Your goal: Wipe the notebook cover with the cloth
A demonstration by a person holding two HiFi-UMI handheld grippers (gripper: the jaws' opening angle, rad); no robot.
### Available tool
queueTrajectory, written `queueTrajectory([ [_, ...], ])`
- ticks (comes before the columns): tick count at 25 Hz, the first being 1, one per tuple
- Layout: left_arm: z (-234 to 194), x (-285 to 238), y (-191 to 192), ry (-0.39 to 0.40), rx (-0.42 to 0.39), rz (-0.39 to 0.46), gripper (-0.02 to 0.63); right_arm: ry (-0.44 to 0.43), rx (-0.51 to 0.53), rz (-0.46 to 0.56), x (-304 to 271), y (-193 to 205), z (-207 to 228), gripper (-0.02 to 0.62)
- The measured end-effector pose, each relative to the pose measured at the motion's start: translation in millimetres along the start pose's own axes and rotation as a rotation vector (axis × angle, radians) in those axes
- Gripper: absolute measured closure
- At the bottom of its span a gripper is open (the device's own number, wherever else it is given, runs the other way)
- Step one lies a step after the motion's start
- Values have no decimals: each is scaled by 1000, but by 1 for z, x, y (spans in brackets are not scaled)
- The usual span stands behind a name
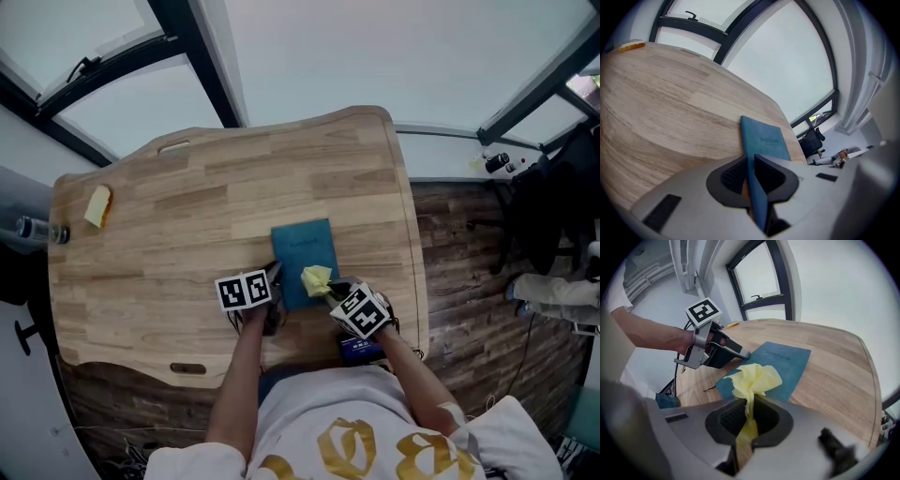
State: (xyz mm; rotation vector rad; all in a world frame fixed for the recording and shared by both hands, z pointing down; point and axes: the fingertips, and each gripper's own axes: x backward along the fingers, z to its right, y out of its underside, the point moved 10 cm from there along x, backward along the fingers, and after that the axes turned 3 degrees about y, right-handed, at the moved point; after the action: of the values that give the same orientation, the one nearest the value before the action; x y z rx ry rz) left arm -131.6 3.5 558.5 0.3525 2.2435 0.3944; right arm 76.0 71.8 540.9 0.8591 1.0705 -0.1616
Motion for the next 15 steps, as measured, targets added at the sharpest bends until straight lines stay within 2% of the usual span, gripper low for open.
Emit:
queueTrajectory([
  [7,2,1,2,-12,-13,4,549,15,-66,4,6,9,11,558],
  [15,2,1,1,-10,-13,4,549,33,-44,-2,1,-3,21,558],
])
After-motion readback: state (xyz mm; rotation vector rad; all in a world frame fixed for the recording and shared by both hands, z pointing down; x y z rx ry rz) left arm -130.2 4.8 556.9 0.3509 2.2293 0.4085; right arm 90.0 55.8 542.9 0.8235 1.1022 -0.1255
